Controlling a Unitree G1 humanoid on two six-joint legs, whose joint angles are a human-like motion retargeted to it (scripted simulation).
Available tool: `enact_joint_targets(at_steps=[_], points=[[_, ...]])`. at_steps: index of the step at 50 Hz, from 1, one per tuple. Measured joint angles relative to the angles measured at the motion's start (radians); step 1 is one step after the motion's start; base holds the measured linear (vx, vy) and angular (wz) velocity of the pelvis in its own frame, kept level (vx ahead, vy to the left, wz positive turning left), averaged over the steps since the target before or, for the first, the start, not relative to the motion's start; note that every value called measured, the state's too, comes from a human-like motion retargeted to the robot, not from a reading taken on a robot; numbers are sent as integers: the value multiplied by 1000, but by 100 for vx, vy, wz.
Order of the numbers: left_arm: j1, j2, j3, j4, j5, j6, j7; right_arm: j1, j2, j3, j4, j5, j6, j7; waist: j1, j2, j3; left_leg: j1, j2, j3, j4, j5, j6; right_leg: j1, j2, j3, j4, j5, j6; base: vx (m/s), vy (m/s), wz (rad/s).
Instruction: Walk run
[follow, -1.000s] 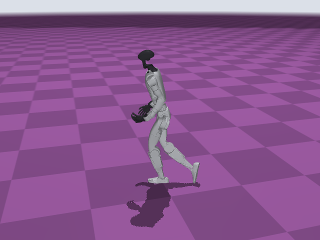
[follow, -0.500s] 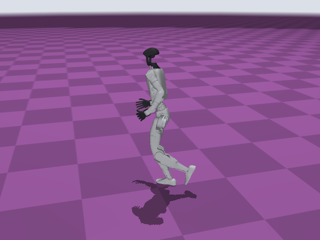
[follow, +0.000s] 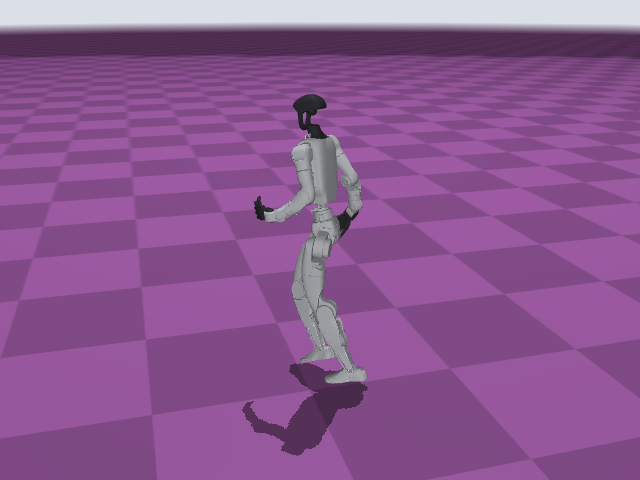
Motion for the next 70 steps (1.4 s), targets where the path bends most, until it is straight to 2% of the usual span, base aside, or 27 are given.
enact_joint_targets(at_steps=[3,5,8,10,13,15,18,22,25,27,28,30,32,35,38,40,43,45,47,48,50,53,57,60,65,68,70], points=[[66,-53,-3,16,-112,84,-16,24,-11,-37,-22,66,-64,-23,-125,53,-32,180,56,64,-150,511,-93,-73,-32,-62,-356,-19,-8,150,-91,6],[111,-74,3,7,-191,129,-27,37,-16,-53,-81,68,-69,-25,-155,92,-31,253,125,169,-115,719,-181,-73,87,77,-598,-64,-34,176,-109,-138],[115,-89,37,-25,-228,155,-60,-21,10,-46,-269,52,-49,-68,-129,134,33,240,106,69,217,719,-146,27,158,41,-697,-48,-191,155,-64,-177],[88,-93,46,-52,-217,161,-90,-127,23,-53,-417,45,-32,-140,-178,117,57,239,25,85,281,719,-44,73,11,82,-605,45,-258,234,-55,-3],[183,-103,140,-44,-136,139,-198,-273,25,17,-571,48,-20,-260,-100,29,-19,60,-28,216,595,499,96,99,29,280,-347,-200,-258,207,-119,-161],[262,-90,109,-8,-92,90,-200,-389,26,-30,-594,102,12,-242,45,10,-106,-245,73,218,911,253,185,147,120,340,-342,-273,-258,234,-141,-212],[347,-82,127,-9,-30,32,-162,-487,-21,78,-664,198,17,-209,143,-4,-129,-471,117,268,796,92,277,367,184,346,-543,-199,-258,179,-83,-236],[414,-95,199,-20,70,-12,-127,-477,-135,144,-733,172,24,-192,309,-74,-52,-585,111,276,288,88,116,628,224,408,-729,316,-175,207,-90,-270],[397,-86,200,-2,84,-7,-78,-418,-136,90,-699,30,113,-186,385,-71,12,-516,99,159,-146,62,-105,784,227,439,-737,655,-8,200,-61,-191],[350,-52,175,-30,78,-1,-30,-394,-102,73,-661,22,129,-198,352,-67,81,-468,122,146,-217,-6,-201,811,190,345,-536,671,56,192,-59,-25],[328,-31,166,-49,76,0,-8,-388,-80,80,-642,38,127,-203,319,-49,105,-447,122,122,-221,-31,-181,815,266,418,-478,671,71,221,-61,50],[264,46,135,-127,71,0,35,-361,-21,109,-579,112,108,-164,226,44,154,-388,145,-34,-129,151,-197,774,480,446,-281,610,102,221,-65,94],[240,92,67,-183,51,-9,47,-263,-3,78,-484,132,77,-42,122,12,133,-400,47,-81,148,-39,-75,630,434,258,-7,445,81,239,-50,83],[124,109,32,-155,-20,19,-13,-101,-10,81,-299,119,100,2,137,23,44,-380,126,32,315,-225,-81,346,322,215,286,167,2,220,-61,-87],[68,60,-18,-117,-41,46,-37,10,19,55,-229,227,123,92,63,28,-18,-225,48,34,241,-284,-17,95,195,138,212,-12,-34,191,-92,19],[73,30,-35,-107,-61,38,-29,55,50,21,-204,294,149,154,3,35,-49,-91,2,21,103,-188,-11,-31,102,98,67,-67,-53,186,-106,28],[112,-38,-35,-77,-92,55,-27,71,65,-24,-197,365,157,193,-103,84,-77,118,-7,23,-110,257,-68,-129,25,7,-220,-87,-64,161,-84,13],[141,-83,-41,-58,-128,79,-33,70,59,-48,-217,365,132,186,-163,134,-88,216,51,101,-195,635,-149,-171,44,34,-419,-100,-35,186,-97,-12],[168,-119,-42,-56,-157,99,-50,58,56,-49,-278,315,95,143,-168,182,-56,240,113,155,-42,719,-219,-118,102,21,-568,-137,-37,185,-90,-136],[172,-132,-41,-56,-165,106,-57,39,56,-45,-317,282,79,114,-157,200,-32,233,115,119,77,719,-208,-79,121,-10,-606,-154,-54,199,-94,-163],[148,-150,-38,-62,-173,114,-75,-34,60,-41,-416,190,55,24,-157,211,12,229,44,-7,205,719,-179,-14,124,-41,-629,-30,-245,196,-59,-90],[128,-162,8,-61,-132,104,-137,-177,21,2,-551,109,27,-148,-134,112,7,138,-87,184,393,659,65,21,13,219,-373,-242,-258,212,-74,-83],[255,-155,7,-9,-22,67,-184,-335,22,46,-667,273,26,-218,115,20,-101,-349,-8,224,910,176,224,194,61,235,-376,-354,-258,231,-141,-205],[346,-143,48,-20,-7,53,-178,-424,-6,156,-741,465,77,-113,228,-19,-125,-561,89,275,750,47,249,435,180,269,-624,-142,-220,228,-103,-236],[376,-128,115,-7,-6,63,-132,-434,-97,200,-818,457,106,-42,430,-107,-14,-600,40,222,-4,65,27,739,179,370,-765,666,47,218,-75,-218],[313,-94,118,-17,5,54,-72,-384,-123,173,-806,270,141,9,415,-50,80,-468,44,180,-274,4,-165,848,245,418,-552,671,117,248,-59,-41],[260,-51,121,-54,15,51,-45,-373,-116,187,-760,158,133,-24,328,34,113,-414,62,82,-262,55,-114,890,440,489,-476,671,151,229,-72,134]])
